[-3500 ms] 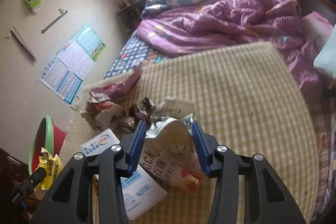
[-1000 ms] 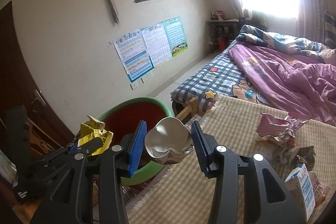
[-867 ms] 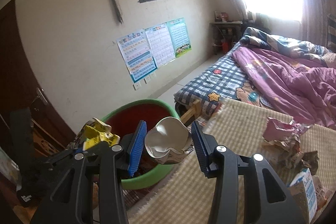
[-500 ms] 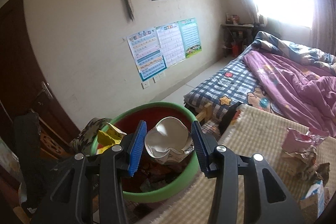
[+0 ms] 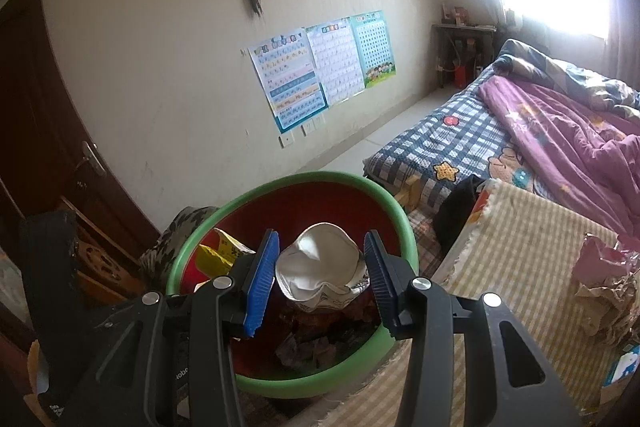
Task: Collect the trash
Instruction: 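Carry the yellow paper and white cup over the red bucket with both grippers, then open both grippers over the red bucket to drop the paper and cup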
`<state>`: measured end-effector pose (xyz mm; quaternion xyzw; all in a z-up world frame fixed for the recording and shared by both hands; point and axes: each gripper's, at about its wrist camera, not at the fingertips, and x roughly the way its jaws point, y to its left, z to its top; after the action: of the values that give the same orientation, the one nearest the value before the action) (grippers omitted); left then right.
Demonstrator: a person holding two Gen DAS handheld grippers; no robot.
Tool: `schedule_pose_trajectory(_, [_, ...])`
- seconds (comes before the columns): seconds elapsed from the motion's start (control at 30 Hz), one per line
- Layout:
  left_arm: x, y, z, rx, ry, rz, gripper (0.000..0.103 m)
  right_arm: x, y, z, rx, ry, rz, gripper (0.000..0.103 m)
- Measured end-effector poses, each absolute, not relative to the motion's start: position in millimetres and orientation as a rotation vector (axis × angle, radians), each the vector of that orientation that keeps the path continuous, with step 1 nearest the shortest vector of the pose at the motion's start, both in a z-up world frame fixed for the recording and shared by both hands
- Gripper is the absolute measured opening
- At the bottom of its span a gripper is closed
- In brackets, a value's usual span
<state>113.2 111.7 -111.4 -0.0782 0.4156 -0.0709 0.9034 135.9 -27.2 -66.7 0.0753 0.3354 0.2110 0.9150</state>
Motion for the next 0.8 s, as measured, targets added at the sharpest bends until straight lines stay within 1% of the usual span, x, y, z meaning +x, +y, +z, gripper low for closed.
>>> schedule_pose_trajectory(0.4, [113.6,112.7,-114.5,-0.159,0.869,-0.131,0.019,135.4,-23.2,-71.6,0.154,0.708,0.442,0.044])
schedule_pose_trajectory(0.47, [113.3,113.5,-114.7,-0.162,0.863,-0.126,0.019,136.2,-23.7,-72.0,0.159,0.713,0.444,0.046])
schedule_pose_trajectory(0.5, [113.1,113.7,-114.5,-0.164,0.861,-0.124,0.022,136.7,-23.6,-72.1,0.163,0.717,0.446,0.046])
schedule_pose_trajectory(0.6, [111.7,114.2,-113.3,-0.168,0.848,-0.118,0.043,136.2,-24.7,-72.6,0.174,0.719,0.449,0.046])
schedule_pose_trajectory(0.73, [110.3,116.1,-110.6,-0.169,0.827,-0.104,0.050,135.6,-25.1,-72.6,0.178,0.717,0.449,0.046])
schedule_pose_trajectory(0.8, [110.7,117.7,-110.6,-0.174,0.826,-0.099,0.051,135.2,-25.4,-72.5,0.179,0.717,0.448,0.046])
